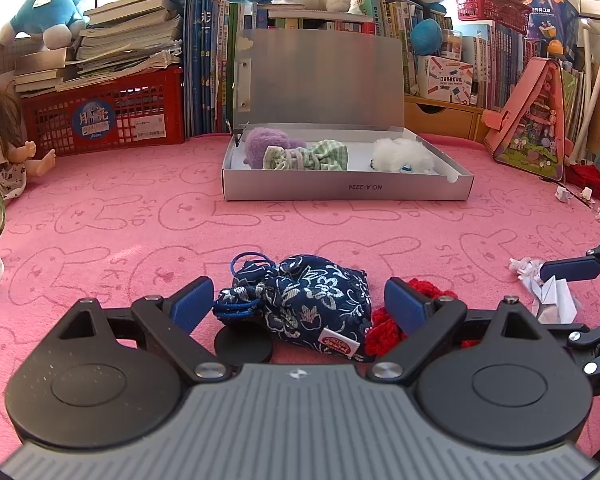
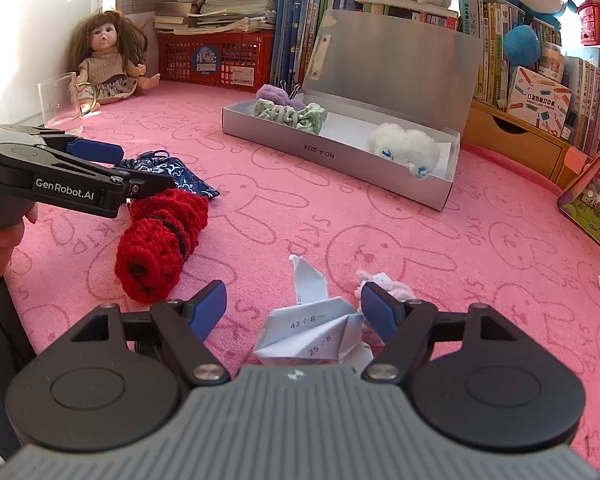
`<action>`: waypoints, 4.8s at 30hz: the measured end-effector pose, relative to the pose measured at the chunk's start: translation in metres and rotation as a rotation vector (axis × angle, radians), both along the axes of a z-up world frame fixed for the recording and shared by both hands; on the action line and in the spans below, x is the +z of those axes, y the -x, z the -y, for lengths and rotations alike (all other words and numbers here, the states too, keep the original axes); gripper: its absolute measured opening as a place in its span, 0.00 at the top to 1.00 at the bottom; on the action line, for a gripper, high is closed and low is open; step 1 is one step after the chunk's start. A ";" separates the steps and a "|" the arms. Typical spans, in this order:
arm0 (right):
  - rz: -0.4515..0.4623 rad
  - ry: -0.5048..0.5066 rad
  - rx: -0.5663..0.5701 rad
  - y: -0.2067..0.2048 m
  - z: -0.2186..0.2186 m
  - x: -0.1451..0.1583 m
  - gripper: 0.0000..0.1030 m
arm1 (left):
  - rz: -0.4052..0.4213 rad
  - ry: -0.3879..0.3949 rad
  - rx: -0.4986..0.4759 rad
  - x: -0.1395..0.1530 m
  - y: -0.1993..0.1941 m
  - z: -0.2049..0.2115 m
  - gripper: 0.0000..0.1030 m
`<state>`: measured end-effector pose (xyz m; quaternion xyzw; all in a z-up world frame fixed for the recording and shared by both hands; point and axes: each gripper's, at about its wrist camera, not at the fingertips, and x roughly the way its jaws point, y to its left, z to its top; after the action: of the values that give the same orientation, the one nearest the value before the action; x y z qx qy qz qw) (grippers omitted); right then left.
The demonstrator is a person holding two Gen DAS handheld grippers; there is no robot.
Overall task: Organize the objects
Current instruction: 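Close the right gripper on the folded white paper, then close the left gripper on the blue floral pouch, then carry the blue floral pouch and folded paper over the silver box with both grippers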
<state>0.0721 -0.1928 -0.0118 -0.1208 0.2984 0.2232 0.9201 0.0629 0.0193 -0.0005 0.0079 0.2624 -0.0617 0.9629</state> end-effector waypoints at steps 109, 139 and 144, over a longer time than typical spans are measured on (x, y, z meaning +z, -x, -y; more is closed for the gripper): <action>-0.016 -0.192 -0.317 -0.087 0.003 0.048 0.45 | 0.042 0.011 -0.011 0.054 -0.056 0.021 0.30; -0.014 -0.307 -0.370 -0.196 0.033 0.085 0.45 | 0.038 0.074 0.033 0.087 -0.194 0.014 0.30; -0.045 -0.364 -0.370 -0.230 0.038 0.084 0.44 | 0.027 0.036 0.031 0.081 -0.228 0.021 0.30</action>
<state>0.3021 -0.2310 0.0723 0.1086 0.2906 0.1036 0.9450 0.2912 -0.0021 0.0807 -0.0126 0.2484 -0.0512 0.9672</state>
